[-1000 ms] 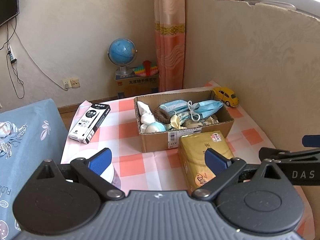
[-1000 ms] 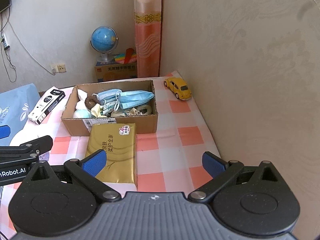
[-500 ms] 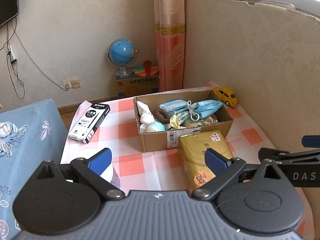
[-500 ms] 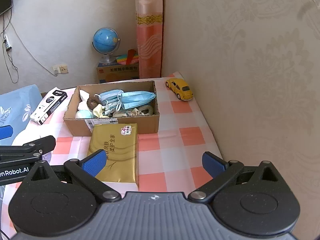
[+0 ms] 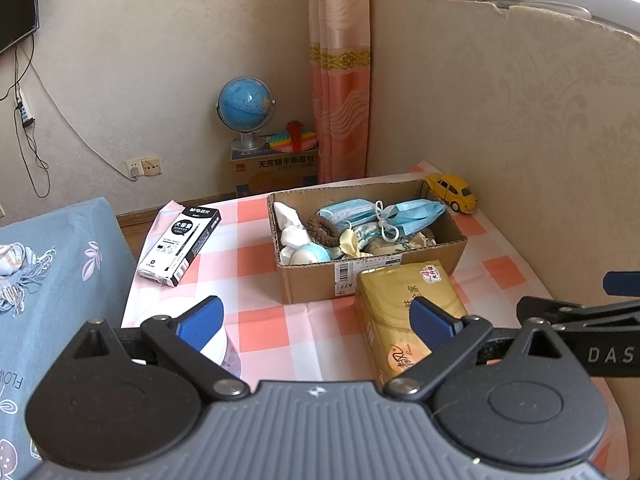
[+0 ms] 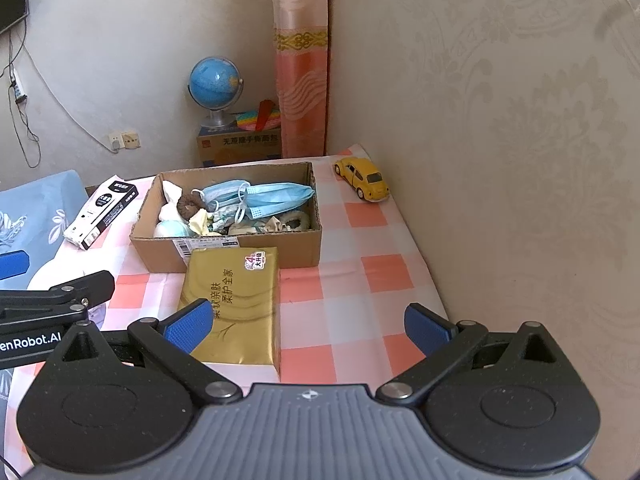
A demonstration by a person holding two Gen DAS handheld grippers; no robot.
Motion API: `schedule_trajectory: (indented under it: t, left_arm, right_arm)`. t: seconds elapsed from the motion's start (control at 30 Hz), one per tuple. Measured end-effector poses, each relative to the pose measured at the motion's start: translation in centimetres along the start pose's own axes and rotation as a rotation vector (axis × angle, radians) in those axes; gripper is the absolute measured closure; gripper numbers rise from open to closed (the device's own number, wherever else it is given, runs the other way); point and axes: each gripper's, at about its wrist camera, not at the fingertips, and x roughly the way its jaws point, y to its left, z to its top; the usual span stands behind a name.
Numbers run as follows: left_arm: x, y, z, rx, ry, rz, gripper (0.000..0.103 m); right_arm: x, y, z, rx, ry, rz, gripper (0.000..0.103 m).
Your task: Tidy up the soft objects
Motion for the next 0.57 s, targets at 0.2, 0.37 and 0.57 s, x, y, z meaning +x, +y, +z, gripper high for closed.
schedule_trajectory:
  t: [0.2,0.37,0.57]
  left_arm:
    - [-0.04,-0.03,0.01,0.000,-0.001,0.000,0.004]
    - [-0.08,-0.10,0.05,0.000,-0.002,0.001,0.004]
    - [-0.15,-0.18,0.11,-0.001,0.001,0.000,0.004]
  right_arm:
    - [-0.04,0.04,-0.10,0.000,-0.003,-0.002,0.000]
    - [-0.14,0.07,-0.13,0.002,-0.005,-0.001,0.000]
    - [-0.21,0.04,-0.18,0.004,-0.004,-0.001,0.000]
